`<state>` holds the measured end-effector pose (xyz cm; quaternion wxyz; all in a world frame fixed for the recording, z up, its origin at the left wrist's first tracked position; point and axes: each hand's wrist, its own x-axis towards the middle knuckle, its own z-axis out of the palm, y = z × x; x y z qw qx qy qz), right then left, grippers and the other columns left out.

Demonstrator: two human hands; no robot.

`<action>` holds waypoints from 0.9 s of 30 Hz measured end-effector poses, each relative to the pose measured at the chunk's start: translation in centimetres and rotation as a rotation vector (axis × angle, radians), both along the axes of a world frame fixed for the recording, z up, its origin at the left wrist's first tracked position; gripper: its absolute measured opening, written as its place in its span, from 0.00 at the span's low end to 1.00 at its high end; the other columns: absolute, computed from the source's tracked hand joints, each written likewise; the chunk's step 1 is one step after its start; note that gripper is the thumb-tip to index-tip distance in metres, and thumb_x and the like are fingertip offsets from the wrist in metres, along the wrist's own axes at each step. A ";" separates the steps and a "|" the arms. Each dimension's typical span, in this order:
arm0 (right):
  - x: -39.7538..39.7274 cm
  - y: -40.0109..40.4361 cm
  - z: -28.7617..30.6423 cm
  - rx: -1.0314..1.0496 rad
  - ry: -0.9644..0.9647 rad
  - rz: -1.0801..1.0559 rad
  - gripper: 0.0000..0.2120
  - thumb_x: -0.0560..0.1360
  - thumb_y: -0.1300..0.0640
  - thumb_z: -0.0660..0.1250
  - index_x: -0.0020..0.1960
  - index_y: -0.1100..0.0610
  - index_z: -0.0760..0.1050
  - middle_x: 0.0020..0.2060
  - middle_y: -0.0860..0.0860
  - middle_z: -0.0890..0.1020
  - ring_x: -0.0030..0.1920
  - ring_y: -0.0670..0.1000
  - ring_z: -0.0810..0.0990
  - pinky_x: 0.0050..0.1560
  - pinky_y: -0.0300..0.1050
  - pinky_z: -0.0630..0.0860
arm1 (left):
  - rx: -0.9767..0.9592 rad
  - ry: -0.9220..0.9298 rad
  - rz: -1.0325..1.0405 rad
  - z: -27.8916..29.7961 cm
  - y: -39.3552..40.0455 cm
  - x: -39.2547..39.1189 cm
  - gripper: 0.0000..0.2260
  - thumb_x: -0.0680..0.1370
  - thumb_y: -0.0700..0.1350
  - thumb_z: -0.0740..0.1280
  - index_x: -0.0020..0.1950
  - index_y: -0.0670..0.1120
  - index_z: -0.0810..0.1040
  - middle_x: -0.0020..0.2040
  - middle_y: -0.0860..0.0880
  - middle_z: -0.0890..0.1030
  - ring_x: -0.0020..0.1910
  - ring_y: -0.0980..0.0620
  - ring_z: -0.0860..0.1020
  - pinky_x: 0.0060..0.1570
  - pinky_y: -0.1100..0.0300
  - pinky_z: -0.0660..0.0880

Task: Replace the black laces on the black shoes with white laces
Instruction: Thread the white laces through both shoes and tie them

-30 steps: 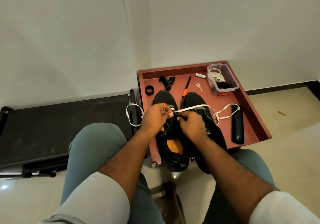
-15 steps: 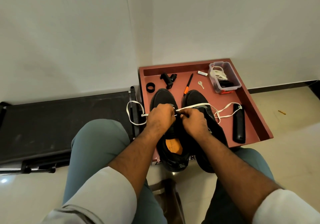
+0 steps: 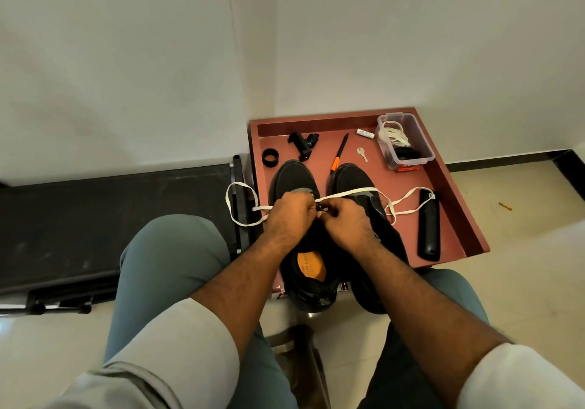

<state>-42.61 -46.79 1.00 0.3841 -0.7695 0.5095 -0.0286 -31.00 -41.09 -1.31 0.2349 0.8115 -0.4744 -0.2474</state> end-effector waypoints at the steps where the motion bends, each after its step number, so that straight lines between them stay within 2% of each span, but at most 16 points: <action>1: 0.0 -0.3 -0.2 0.050 -0.037 -0.037 0.07 0.78 0.51 0.64 0.51 0.48 0.81 0.44 0.48 0.83 0.48 0.50 0.79 0.53 0.49 0.75 | -0.025 0.010 0.024 -0.3 0.2 0.0 0.05 0.77 0.42 0.67 0.43 0.46 0.81 0.39 0.49 0.81 0.39 0.49 0.80 0.42 0.50 0.80; 3: 0.1 -1.0 -0.4 0.109 -0.072 -0.094 0.10 0.78 0.50 0.63 0.43 0.51 0.80 0.37 0.50 0.81 0.43 0.52 0.79 0.47 0.51 0.76 | -0.075 0.028 0.069 -0.4 0.4 -0.2 0.03 0.76 0.42 0.68 0.45 0.47 0.82 0.40 0.49 0.82 0.40 0.50 0.80 0.43 0.49 0.80; 5: 0.5 -1.4 -0.5 0.075 -0.043 -0.073 0.08 0.78 0.53 0.65 0.44 0.53 0.81 0.38 0.51 0.82 0.42 0.53 0.80 0.47 0.52 0.77 | -0.113 0.058 0.097 -0.3 0.6 -0.2 0.03 0.75 0.41 0.69 0.48 0.47 0.80 0.42 0.49 0.82 0.41 0.51 0.80 0.43 0.49 0.80; 7: 0.9 -1.3 -0.7 0.038 -0.034 -0.061 0.06 0.77 0.55 0.66 0.44 0.54 0.81 0.38 0.51 0.82 0.42 0.53 0.81 0.46 0.53 0.78 | -0.137 0.083 0.090 -0.2 0.7 -0.1 0.07 0.75 0.40 0.69 0.51 0.48 0.77 0.46 0.49 0.82 0.43 0.51 0.80 0.44 0.49 0.80; 11: 1.2 -1.6 -1.0 0.056 -0.123 -0.132 0.07 0.78 0.59 0.63 0.42 0.54 0.76 0.38 0.53 0.81 0.40 0.54 0.80 0.45 0.52 0.79 | -0.124 0.044 0.058 0.0 0.8 0.2 0.13 0.74 0.41 0.70 0.57 0.51 0.76 0.48 0.51 0.81 0.44 0.50 0.80 0.44 0.49 0.80; 13: 0.6 -2.4 -0.1 0.107 -0.284 -0.308 0.09 0.79 0.61 0.59 0.43 0.52 0.74 0.42 0.54 0.81 0.39 0.53 0.81 0.43 0.52 0.81 | -0.118 0.021 0.047 0.0 0.9 0.5 0.15 0.73 0.42 0.72 0.58 0.51 0.77 0.51 0.52 0.79 0.47 0.51 0.79 0.45 0.50 0.79; 16: -2.5 -5.2 3.5 0.167 -0.734 -0.753 0.09 0.80 0.65 0.57 0.48 0.55 0.74 0.41 0.53 0.81 0.34 0.47 0.79 0.34 0.40 0.78 | -0.133 0.006 0.070 -0.2 0.9 0.9 0.15 0.73 0.43 0.73 0.59 0.52 0.78 0.54 0.53 0.75 0.49 0.53 0.78 0.46 0.53 0.78; 18: -5.3 -7.8 6.2 0.204 -1.080 -1.058 0.08 0.80 0.65 0.58 0.50 0.55 0.74 0.36 0.51 0.82 0.32 0.47 0.79 0.36 0.42 0.77 | -0.147 -0.005 0.096 -0.3 1.0 0.9 0.15 0.73 0.43 0.72 0.58 0.52 0.78 0.53 0.54 0.73 0.48 0.53 0.77 0.44 0.54 0.78; 19: -6.3 -8.8 6.9 0.211 -1.199 -1.150 0.08 0.80 0.64 0.58 0.50 0.55 0.74 0.36 0.51 0.82 0.32 0.47 0.80 0.37 0.44 0.79 | -0.152 -0.008 0.105 -0.2 1.0 0.9 0.14 0.73 0.43 0.72 0.58 0.52 0.78 0.53 0.54 0.72 0.47 0.53 0.77 0.42 0.56 0.77; 20: -6.9 -9.3 7.3 0.194 -1.228 -1.187 0.08 0.79 0.63 0.58 0.50 0.54 0.74 0.39 0.52 0.83 0.34 0.49 0.81 0.40 0.45 0.80 | -0.152 -0.007 0.112 -0.2 1.0 0.7 0.14 0.74 0.43 0.72 0.58 0.52 0.78 0.53 0.54 0.71 0.47 0.53 0.77 0.41 0.57 0.76; 22: -6.6 -8.8 6.6 0.098 -1.096 -1.123 0.08 0.79 0.63 0.61 0.50 0.51 0.73 0.48 0.53 0.83 0.44 0.51 0.83 0.45 0.45 0.80 | -0.147 -0.001 0.118 0.0 0.9 0.6 0.14 0.74 0.43 0.72 0.59 0.53 0.78 0.53 0.54 0.71 0.47 0.53 0.77 0.40 0.58 0.76; 23: -6.1 -7.7 6.0 0.013 -0.976 -1.012 0.08 0.78 0.62 0.63 0.50 0.49 0.72 0.51 0.53 0.82 0.49 0.50 0.82 0.47 0.43 0.79 | -0.144 0.000 0.121 0.0 0.9 0.5 0.14 0.74 0.43 0.71 0.59 0.53 0.78 0.53 0.54 0.71 0.46 0.53 0.77 0.40 0.58 0.76; 26: -3.8 -3.9 3.1 -0.220 -0.570 -0.423 0.09 0.78 0.61 0.66 0.56 0.51 0.76 0.53 0.50 0.80 0.51 0.44 0.78 0.49 0.32 0.74 | -0.136 0.014 0.135 0.0 1.0 0.4 0.15 0.74 0.43 0.71 0.59 0.53 0.78 0.54 0.55 0.70 0.45 0.55 0.75 0.38 0.61 0.72; 27: -3.0 -3.0 1.8 -0.240 -0.422 -0.204 0.09 0.77 0.61 0.66 0.56 0.53 0.78 0.52 0.50 0.81 0.50 0.45 0.78 0.50 0.34 0.74 | -0.131 0.018 0.144 0.1 1.1 0.5 0.14 0.74 0.43 0.71 0.59 0.53 0.78 0.54 0.54 0.70 0.46 0.55 0.75 0.38 0.62 0.71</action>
